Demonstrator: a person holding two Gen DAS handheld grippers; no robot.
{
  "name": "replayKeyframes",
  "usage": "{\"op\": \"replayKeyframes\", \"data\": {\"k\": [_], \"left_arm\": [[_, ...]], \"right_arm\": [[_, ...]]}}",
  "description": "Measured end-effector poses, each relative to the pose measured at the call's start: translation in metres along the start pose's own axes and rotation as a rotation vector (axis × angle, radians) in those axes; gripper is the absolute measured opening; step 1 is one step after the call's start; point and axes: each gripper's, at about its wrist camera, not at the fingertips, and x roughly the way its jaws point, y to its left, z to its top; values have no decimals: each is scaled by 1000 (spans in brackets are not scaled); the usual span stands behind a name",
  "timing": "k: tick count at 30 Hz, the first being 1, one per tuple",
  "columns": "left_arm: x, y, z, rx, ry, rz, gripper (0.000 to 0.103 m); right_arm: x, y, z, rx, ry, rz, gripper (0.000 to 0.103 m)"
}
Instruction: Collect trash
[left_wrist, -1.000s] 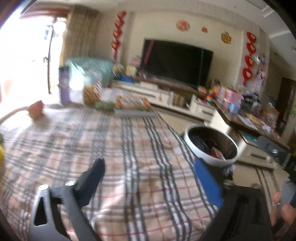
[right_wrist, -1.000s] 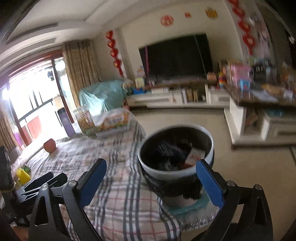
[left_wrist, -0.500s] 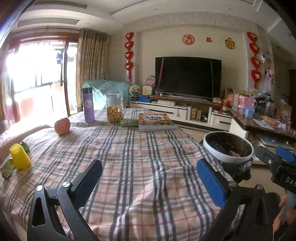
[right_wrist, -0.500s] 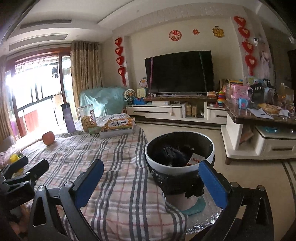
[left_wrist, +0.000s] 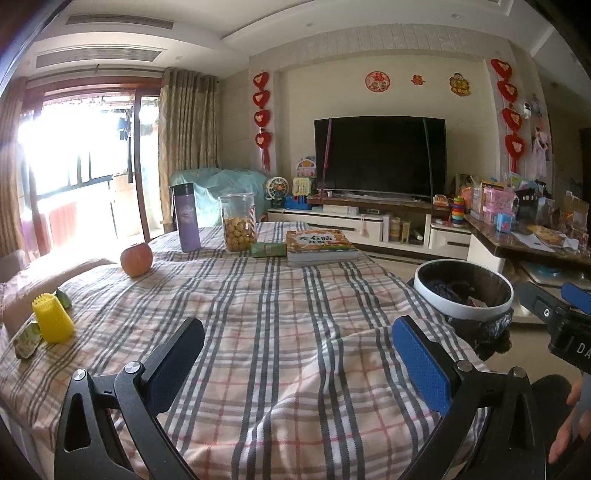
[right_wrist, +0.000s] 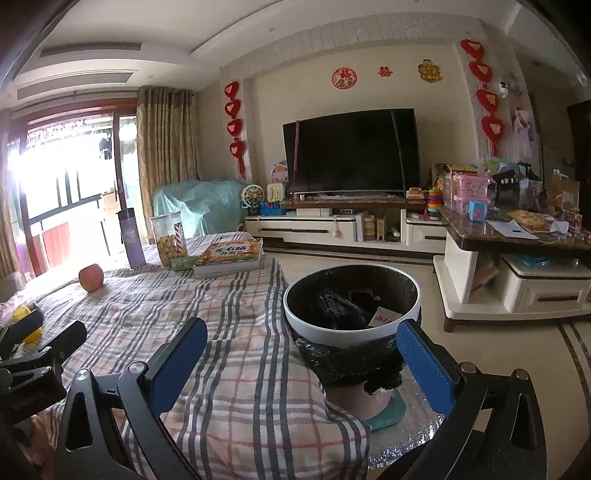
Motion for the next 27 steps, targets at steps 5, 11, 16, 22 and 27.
{"op": "replayKeyframes", "data": {"k": [5,11,16,22,27], "left_arm": [[-1,3,-2,-4,-13,-11,102],[-3,7,-4,-2,-20,-14,102],[-5,7,-5,0,-32,-12,102],[-4,9,-6,-1,-34,-20,102],[-3,11,-6,-5,-27,-29,102]], "right_arm": [[-3,-2,1,10,-4,0,103],[-8,-2,2,19,-20,7,103],[-10,0,2,17,-22,14,103],[-10,1,2,19,-24,17,103],[-11,1,2,20,-24,17,103]]}}
